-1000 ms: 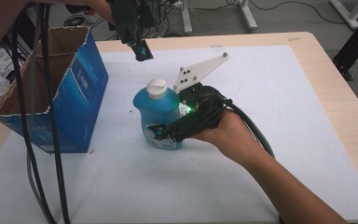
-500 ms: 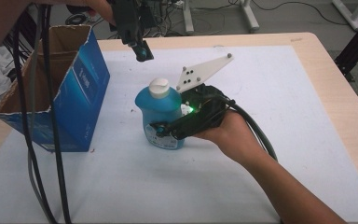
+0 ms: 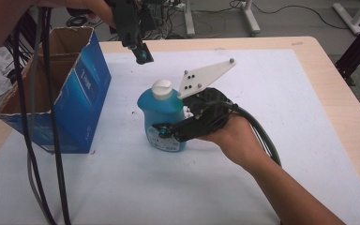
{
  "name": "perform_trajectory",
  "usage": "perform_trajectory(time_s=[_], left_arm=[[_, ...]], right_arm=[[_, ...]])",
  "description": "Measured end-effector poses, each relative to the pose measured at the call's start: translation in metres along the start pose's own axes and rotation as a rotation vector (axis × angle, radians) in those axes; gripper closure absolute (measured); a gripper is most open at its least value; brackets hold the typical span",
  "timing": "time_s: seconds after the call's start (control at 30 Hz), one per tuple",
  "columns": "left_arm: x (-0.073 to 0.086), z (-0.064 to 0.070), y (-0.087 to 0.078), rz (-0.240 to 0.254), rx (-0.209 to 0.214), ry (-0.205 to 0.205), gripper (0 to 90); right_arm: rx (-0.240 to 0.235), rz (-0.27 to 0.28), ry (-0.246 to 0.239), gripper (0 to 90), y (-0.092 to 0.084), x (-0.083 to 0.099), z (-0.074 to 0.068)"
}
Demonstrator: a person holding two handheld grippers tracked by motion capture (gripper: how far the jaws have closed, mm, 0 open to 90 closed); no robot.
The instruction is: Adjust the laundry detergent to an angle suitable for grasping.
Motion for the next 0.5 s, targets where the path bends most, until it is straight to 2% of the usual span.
perform_trajectory(time_s=[0.07,0.27,0.5], left_arm=[[0.002,0.001,-0.001,-0.002,0.001,0.0,1.7],[0.005,0.003,-0.002,0.001,-0.001,-0.007,1.7],[0.008,0.008,-0.003,-0.002,-0.003,-0.008,1.7]], right_arm=[[-0.007,0.013,-0.001,45.4,-0.005,-0.002,0.001],[-0.026,-0.004,-0.014,45.3,-0.019,-0.004,0.003],[-0.08,-0.036,-0.063,45.2,-0.038,-0.002,0.006]])
Point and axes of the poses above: each handheld gripper's, and its own axes: y roughly forward along the jaws, x roughly out of its underside, z roughly to its right, the point moved 5 cm from there along y, roughly forward along the jaws, and after that the axes turned 15 degrees about -y, right-handed, at the moved point
